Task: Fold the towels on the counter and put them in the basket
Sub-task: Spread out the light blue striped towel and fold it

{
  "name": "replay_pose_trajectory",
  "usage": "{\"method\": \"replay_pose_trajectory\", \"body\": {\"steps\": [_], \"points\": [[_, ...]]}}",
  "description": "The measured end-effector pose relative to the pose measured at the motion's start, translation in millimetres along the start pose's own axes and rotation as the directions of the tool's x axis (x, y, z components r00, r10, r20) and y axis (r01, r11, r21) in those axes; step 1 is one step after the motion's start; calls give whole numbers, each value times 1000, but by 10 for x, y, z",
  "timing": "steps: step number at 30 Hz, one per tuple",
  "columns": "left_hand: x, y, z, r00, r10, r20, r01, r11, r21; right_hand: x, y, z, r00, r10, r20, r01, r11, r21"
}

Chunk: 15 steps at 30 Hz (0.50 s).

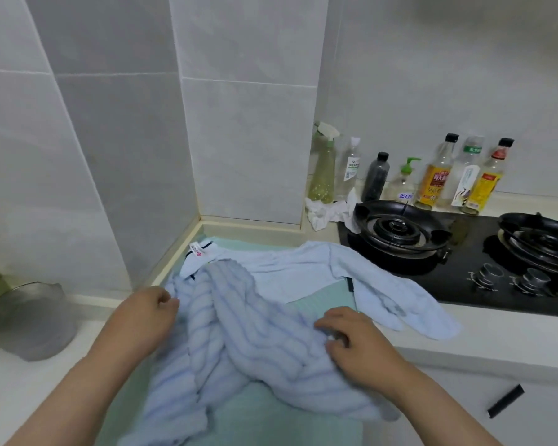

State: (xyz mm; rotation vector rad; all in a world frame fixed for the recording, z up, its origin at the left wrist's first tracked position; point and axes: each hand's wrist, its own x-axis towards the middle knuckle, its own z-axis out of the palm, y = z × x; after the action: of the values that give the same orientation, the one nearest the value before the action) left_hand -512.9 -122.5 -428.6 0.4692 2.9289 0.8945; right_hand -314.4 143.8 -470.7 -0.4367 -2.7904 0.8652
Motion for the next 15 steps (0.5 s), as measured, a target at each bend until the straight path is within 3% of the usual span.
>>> {"method": "replay_pose_trajectory", "body": {"steps": [2,4,7,9,12,15], "points": [[72,14,236,999,-19,29,14,988,153,-58,17,51,998,27,55,-22,996,-84],[64,-21,378,1000,-2,-11,4,975,224,-106,61,51,987,150,-48,-155,979,-135],[62,-82,477,999,31,9,-32,954,299,-106,113,-27,930,339,-139,-359,919,-163],[-29,-28,450,999,53,10,-54,958,281,-116,99,-61,933,344,-107,-357,924,-136],[-246,37,260,992,18,-121,-24,998,-53,-175,-34,-250,936,293,-196,-255,946,201],[-320,-153,-14,972,-43,-232,-62,902,-426,-258,-156,-556,873,363,-326,-177,859,481]]}}
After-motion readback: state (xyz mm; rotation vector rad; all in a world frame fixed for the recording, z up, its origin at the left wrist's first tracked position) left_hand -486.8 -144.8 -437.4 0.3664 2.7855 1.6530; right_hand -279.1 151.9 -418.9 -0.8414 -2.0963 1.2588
